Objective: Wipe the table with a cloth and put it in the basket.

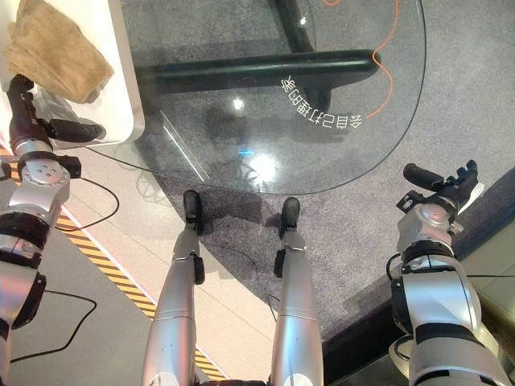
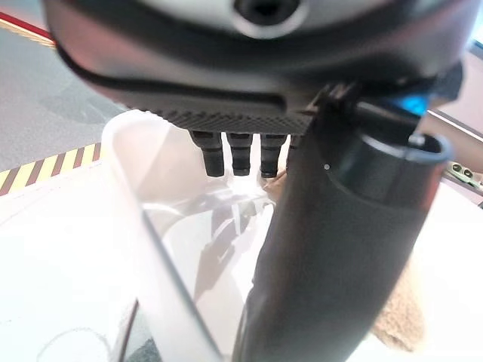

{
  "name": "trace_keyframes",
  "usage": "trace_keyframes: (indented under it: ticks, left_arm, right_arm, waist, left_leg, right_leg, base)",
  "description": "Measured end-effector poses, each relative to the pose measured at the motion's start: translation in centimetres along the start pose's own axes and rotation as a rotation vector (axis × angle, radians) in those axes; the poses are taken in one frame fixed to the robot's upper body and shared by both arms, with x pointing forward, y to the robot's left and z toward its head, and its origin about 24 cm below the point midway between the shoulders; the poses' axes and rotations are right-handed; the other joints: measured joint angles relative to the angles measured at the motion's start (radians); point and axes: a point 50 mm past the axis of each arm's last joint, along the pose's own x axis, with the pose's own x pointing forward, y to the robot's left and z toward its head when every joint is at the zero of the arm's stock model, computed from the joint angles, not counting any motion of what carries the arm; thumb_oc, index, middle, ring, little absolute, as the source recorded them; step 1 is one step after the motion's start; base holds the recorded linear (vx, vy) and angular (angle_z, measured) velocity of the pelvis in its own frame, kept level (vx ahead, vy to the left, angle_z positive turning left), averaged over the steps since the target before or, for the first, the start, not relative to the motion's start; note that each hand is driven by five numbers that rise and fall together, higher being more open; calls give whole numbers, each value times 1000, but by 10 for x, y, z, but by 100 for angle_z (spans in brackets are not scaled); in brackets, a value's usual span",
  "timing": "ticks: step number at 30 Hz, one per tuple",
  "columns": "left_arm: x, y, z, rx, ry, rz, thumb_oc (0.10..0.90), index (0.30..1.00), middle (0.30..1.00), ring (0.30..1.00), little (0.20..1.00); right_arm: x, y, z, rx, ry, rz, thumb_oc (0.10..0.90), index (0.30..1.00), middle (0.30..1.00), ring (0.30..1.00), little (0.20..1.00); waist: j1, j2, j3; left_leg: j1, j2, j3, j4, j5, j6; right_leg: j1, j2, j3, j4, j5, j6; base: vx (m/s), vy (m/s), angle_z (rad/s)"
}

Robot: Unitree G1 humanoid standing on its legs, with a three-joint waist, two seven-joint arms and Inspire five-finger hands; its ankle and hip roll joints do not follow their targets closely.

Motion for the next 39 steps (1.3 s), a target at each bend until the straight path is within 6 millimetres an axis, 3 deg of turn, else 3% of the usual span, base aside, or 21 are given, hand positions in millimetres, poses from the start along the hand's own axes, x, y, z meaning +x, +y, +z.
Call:
trace_keyframes:
  ticks: [15, 22, 29, 34, 39]
  left_arm:
    - [-11, -1, -14, -8, -23, 5, 800, 900, 900, 900, 900]
    - [-18, 4, -30, -24, -8, 9, 800, 900, 900, 900, 900]
    - [-45, 0, -75, -183, 109, -72, 800, 900, 900, 900, 900]
    - [-80, -8, -120, -406, 284, -168, 800, 900, 900, 900, 900]
    - [-122, -14, -164, -478, 454, -254, 800, 900, 900, 900, 900]
  right_arm:
    - [-1, -10, -15, -47, 21, -14, 800, 900, 900, 900, 900]
    - [-5, -16, -36, -83, 65, -17, 800, 900, 900, 900, 900]
    - [-18, -27, -79, -208, 143, 29, 800, 900, 900, 900, 900]
    - [-25, -47, -105, -276, 205, 48, 800, 900, 900, 900, 900]
    - [-38, -62, -135, -363, 308, 92, 800, 900, 900, 900, 900]
  waist:
    - [14, 0, 0]
    - [16, 0, 0]
    - [23, 15, -2]
    - [39, 38, -7]
    - [41, 45, -20]
  left_leg:
    - [66, 0, -6, -18, 1, -2]
    - [133, 0, -6, -34, 1, -1]
    - [278, -1, -7, -77, -1, 0]
    - [396, -4, -4, -127, -12, 11]
    - [525, -12, -5, -179, -14, 18]
  right_leg:
    - [66, -1, -8, -4, -7, -1]
    - [136, -2, -12, -25, -8, 1]
    - [299, -9, -33, -91, -11, 6]
    - [438, -12, -43, -179, 3, 22]
    - [598, -23, -67, -276, 19, 31]
  base:
    - [0, 0, 0]
    - [0, 0, 0]
    - [48, 23, 4]
    - [111, 3, 2]
    - [141, -12, 8]
